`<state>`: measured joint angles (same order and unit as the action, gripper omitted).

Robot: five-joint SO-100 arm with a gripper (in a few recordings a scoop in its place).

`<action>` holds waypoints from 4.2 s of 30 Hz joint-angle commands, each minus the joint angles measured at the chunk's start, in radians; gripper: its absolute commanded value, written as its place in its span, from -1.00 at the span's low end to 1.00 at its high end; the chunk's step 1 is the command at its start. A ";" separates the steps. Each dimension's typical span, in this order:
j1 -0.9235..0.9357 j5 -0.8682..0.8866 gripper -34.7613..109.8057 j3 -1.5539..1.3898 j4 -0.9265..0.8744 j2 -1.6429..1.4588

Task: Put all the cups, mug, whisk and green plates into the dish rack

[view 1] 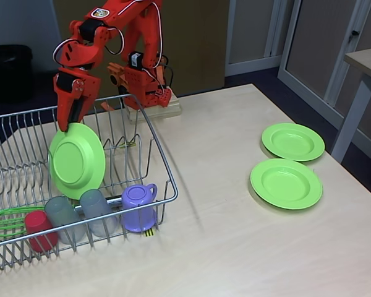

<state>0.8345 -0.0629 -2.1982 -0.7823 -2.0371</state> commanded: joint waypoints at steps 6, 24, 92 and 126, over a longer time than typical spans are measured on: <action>0.043 0.037 -0.52 0.018 -0.021 -0.032; 0.135 -0.115 -0.47 -0.017 0.034 -0.003; -1.471 0.181 0.09 0.302 0.121 0.692; -1.470 0.693 -0.52 0.861 0.083 1.364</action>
<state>-0.6381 0.5844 -1.3315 -0.6535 -0.7072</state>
